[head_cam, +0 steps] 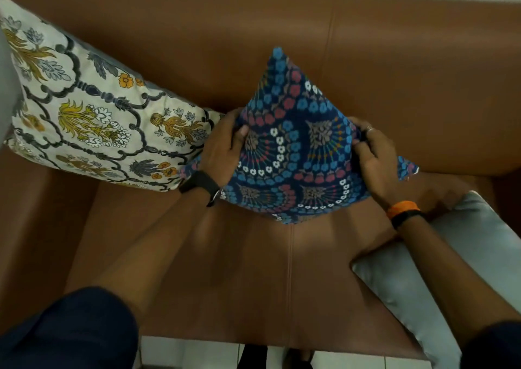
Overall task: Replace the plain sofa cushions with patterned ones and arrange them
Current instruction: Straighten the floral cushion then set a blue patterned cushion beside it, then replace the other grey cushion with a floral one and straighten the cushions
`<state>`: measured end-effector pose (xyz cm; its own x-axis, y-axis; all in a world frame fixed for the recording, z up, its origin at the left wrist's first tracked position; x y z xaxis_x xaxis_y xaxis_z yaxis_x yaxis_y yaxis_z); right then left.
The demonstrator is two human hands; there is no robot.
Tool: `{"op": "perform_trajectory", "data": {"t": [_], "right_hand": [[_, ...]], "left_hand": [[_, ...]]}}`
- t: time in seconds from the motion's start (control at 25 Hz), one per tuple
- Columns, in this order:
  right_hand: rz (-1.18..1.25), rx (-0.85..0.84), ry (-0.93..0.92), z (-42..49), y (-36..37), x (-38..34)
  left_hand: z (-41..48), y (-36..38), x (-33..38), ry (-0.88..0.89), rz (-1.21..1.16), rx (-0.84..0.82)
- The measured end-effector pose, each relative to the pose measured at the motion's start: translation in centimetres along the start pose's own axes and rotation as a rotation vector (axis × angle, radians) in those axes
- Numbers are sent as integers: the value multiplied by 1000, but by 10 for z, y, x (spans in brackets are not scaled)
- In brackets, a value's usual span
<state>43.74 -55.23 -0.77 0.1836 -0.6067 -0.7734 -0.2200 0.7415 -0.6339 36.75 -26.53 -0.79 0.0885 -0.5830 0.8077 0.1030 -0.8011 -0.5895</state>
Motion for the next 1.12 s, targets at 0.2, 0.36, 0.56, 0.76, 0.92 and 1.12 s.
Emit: {"op": "perform_trajectory", "data": {"t": [0.2,0.36,0.56,0.76,0.92,1.12], "right_hand": [[-236,118,155,20,10,33],[-265,65,162,19,5,54],[-347,-5,22,-52,-29,86],[-545,-203,-122,-169,-96,178],[-634,-321,-217,-267,-174,260],[-862,-495,-361,-374,-243,352]], "left_hand": [[12,15,3,7,232,-124],[5,26,6,23,400,-25],[-54,94,29,345,557,42],[-159,240,60,531,527,-231],[-234,368,81,609,676,-521],[-263,462,107,449,825,-523]]}}
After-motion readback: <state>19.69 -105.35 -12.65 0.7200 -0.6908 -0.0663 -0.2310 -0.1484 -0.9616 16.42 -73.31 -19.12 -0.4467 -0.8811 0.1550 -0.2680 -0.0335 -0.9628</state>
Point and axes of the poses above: each hand's wrist, its own z-axis towards the middle knuckle, its own y-axis out of the palm, x = y × z, the point moved 4 cm from there along z, towards the middle knuckle, and after that the axes turned 3 degrees about -x, right-handed, at the moved point
